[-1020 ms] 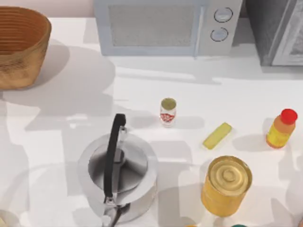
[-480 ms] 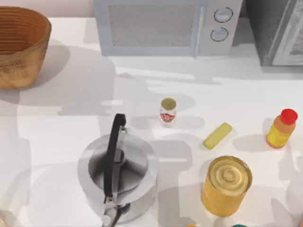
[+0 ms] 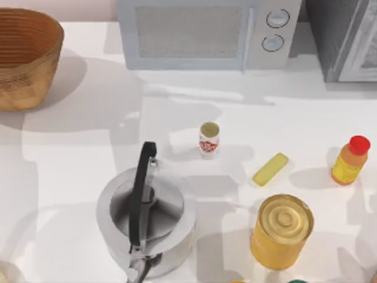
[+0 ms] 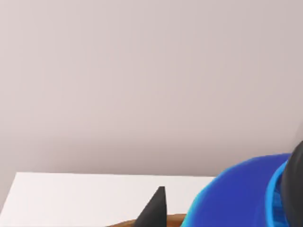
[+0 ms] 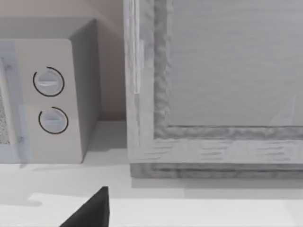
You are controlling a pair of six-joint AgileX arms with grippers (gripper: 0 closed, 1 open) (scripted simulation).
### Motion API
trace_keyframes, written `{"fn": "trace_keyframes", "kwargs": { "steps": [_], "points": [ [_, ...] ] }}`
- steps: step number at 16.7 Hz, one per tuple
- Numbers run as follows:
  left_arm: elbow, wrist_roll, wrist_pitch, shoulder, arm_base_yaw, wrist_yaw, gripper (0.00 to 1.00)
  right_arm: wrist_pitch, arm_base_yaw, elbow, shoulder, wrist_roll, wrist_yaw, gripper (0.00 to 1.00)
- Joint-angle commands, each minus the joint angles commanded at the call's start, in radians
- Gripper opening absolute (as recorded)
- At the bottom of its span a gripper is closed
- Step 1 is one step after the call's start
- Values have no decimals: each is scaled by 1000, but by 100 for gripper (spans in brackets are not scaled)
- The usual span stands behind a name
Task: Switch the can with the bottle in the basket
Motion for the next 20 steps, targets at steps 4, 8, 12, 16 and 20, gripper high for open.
{"fn": "trace_keyframes", "kwargs": {
  "steps": [4, 8, 12, 16, 20],
  "points": [
    [17, -5, 46, 67, -12, -11, 0, 0, 0, 0, 0, 0, 0, 100],
    [26, -8, 77, 103, -21, -18, 0, 0, 0, 0, 0, 0, 0, 100],
    [26, -8, 77, 103, -21, -18, 15, 0, 0, 0, 0, 0, 0, 100],
    [26, -8, 77, 103, -21, -18, 45, 0, 0, 0, 0, 0, 0, 100],
    [26, -8, 77, 103, -21, -18, 75, 0, 0, 0, 0, 0, 0, 100]
  ]
}}
